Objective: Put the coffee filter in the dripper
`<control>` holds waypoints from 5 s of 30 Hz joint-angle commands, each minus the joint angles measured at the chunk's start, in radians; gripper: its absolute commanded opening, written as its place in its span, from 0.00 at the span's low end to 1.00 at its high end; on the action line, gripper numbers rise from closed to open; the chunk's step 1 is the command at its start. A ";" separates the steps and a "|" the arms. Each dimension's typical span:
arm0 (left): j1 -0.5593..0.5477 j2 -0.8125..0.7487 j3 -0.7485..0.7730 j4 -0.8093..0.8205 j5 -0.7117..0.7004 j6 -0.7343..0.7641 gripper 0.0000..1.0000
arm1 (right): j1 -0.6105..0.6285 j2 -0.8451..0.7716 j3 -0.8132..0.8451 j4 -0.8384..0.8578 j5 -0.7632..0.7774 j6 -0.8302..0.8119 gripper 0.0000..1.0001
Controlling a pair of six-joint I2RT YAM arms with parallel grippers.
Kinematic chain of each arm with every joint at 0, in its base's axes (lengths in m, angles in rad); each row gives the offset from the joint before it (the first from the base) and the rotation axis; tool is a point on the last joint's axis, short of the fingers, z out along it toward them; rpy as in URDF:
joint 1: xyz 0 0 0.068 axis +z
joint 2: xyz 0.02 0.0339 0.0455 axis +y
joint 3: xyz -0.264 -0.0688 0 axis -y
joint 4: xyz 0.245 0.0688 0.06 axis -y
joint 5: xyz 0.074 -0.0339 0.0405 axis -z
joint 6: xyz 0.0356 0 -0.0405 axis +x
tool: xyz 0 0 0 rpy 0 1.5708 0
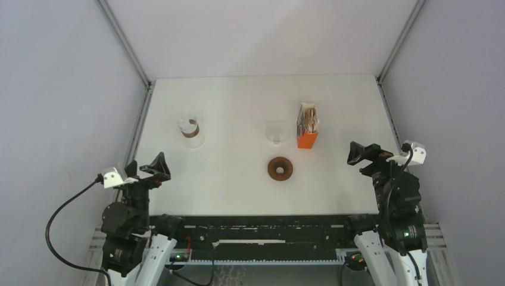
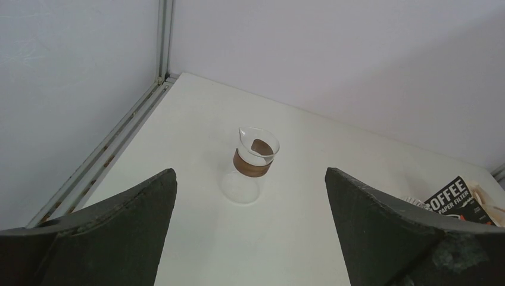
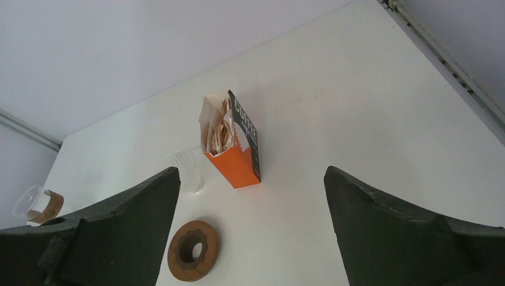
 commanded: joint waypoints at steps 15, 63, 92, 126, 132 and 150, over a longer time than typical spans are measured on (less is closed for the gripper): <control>0.010 0.086 0.013 0.025 0.033 -0.001 1.00 | -0.007 0.013 0.025 0.052 -0.061 -0.003 1.00; 0.421 1.417 0.579 0.028 0.478 -0.295 0.79 | -0.024 -0.030 -0.014 0.089 -0.398 -0.029 1.00; 0.400 1.648 0.703 -0.112 0.551 -0.149 0.33 | -0.036 -0.035 -0.020 0.094 -0.412 -0.028 1.00; -0.012 1.610 0.826 -0.319 0.384 -0.042 0.00 | -0.026 -0.072 -0.021 0.089 -0.419 -0.030 1.00; -0.117 1.652 0.867 -0.330 0.362 -0.049 0.00 | -0.014 -0.058 -0.021 0.093 -0.433 -0.036 1.00; -0.288 1.735 0.891 -0.346 0.360 -0.036 0.03 | 0.016 -0.002 -0.020 0.093 -0.480 -0.047 1.00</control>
